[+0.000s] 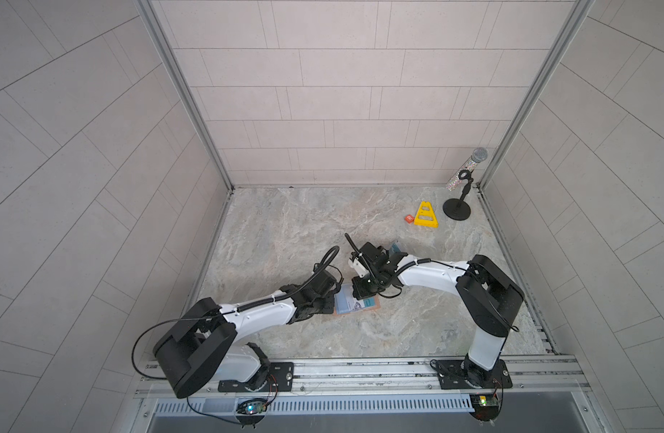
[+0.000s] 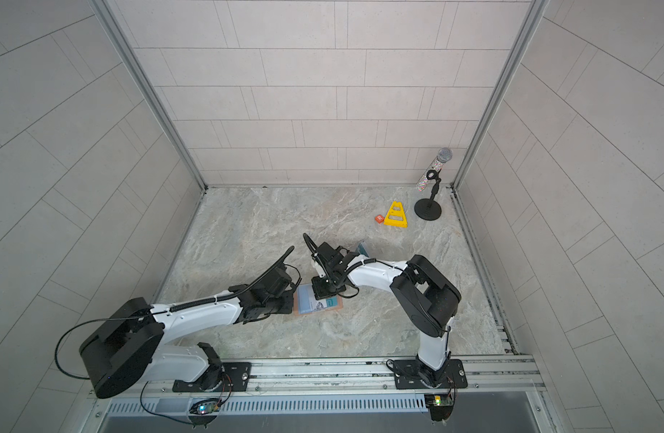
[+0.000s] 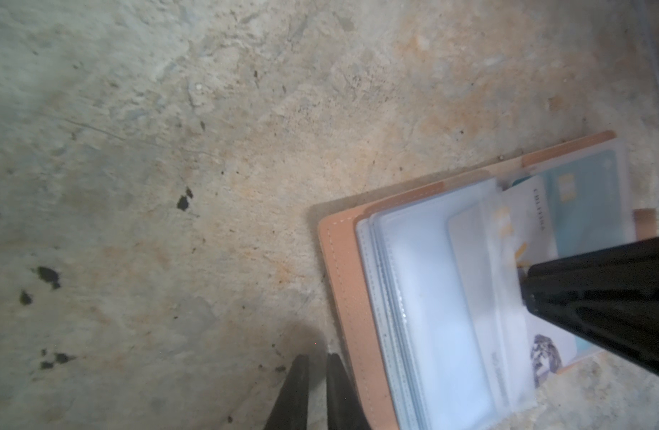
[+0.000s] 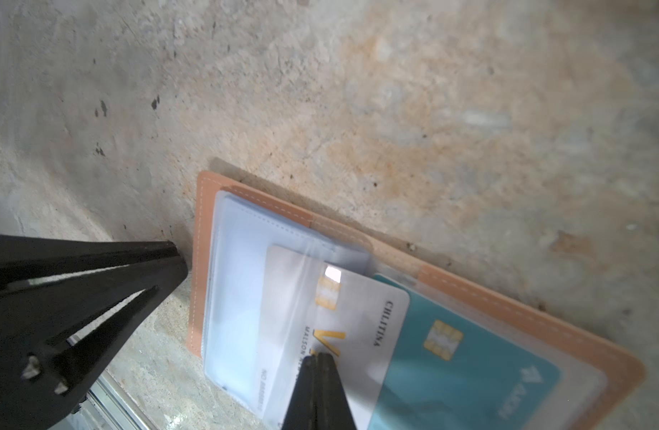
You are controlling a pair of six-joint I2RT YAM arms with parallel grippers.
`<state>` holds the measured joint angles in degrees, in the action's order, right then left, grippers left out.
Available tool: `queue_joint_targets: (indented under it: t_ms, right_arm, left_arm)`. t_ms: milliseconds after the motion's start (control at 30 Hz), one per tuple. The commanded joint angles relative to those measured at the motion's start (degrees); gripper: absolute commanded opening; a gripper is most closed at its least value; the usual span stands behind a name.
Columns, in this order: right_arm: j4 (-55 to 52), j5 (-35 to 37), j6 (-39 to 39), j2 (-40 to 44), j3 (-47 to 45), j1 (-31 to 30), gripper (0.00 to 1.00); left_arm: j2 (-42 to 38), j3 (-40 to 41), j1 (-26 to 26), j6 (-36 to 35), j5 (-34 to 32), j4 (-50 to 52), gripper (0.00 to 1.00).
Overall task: Insert credit cards into a card holder
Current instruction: Insert the credit card into the card slot.
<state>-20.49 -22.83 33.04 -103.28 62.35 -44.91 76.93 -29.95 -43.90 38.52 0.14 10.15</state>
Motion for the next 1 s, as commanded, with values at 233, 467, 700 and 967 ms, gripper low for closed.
queue_joint_targets:
  t_ms: [233, 467, 700, 967]
  right_arm:
    - [-8.50, 11.75, -1.82, 5.36, 0.39, -0.27, 0.02]
    - [-8.54, 11.69, -2.01, 4.19, -0.22, -0.01, 0.01]
    - [-7.33, 10.29, -1.67, 4.08, -1.28, 0.58, 0.01]
    - [-6.49, 8.91, -1.57, 3.15, -2.05, 1.13, 0.01]
  left_arm:
    - [-0.35, -0.19, -0.51, -0.20, -3.22, 5.20, 0.17]
    - [-8.86, 0.14, -1.10, -1.12, -4.00, 6.55, 0.18]
    - [-15.40, 4.20, -1.09, -1.05, 1.58, -1.25, 0.22]
    - [-9.87, 5.21, -1.03, 0.50, 5.84, -7.55, 0.24]
